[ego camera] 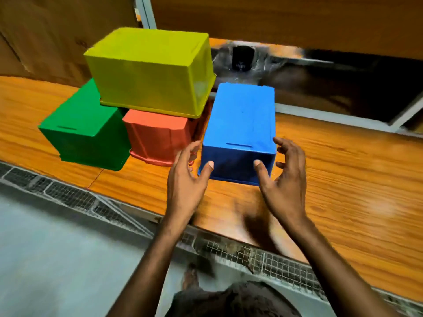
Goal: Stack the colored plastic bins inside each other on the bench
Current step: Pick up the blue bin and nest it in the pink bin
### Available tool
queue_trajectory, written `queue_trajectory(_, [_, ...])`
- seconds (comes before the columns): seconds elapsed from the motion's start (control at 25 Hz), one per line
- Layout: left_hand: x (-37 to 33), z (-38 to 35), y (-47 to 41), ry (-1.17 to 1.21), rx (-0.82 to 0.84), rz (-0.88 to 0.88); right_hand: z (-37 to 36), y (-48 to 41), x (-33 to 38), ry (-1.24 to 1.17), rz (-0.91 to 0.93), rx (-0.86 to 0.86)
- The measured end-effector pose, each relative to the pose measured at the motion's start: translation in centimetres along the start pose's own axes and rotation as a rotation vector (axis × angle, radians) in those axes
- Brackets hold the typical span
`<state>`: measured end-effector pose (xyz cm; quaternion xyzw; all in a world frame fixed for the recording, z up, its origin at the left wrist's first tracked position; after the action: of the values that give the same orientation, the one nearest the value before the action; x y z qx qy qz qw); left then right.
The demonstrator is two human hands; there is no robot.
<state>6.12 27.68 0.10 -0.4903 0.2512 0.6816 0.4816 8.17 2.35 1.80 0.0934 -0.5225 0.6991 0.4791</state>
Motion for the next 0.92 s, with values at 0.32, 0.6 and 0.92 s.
queue_trajectory(0.32, [7.7, -5.9, -7.4, -0.015, 0.398, 0.1, -5.0, 1.6, -5.3, 0.007, -0.408, -0.029])
queue_trajectory(0.6, [3.7, -6.8, -8.4, 0.155, 0.466, -0.032, -2.1, 0.7, -3.8, -0.048, -0.418, -0.114])
queue_trajectory(0.92, [-9.2, -5.6, -11.8, 0.489, 0.401, -0.139, 6.8, -8.1, -0.9, -0.392, -0.199, -0.202])
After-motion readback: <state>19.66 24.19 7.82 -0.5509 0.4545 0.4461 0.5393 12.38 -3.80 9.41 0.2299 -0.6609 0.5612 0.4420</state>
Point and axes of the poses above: each hand's wrist, its own y-axis away from the middle knuckle, its own z-axis out of the back of the hand, x = y × z, the point moved 9 cm from there along -y, towards the middle knuckle, and after that the axes turned 11 degrees about z, right-handed, at the moved point
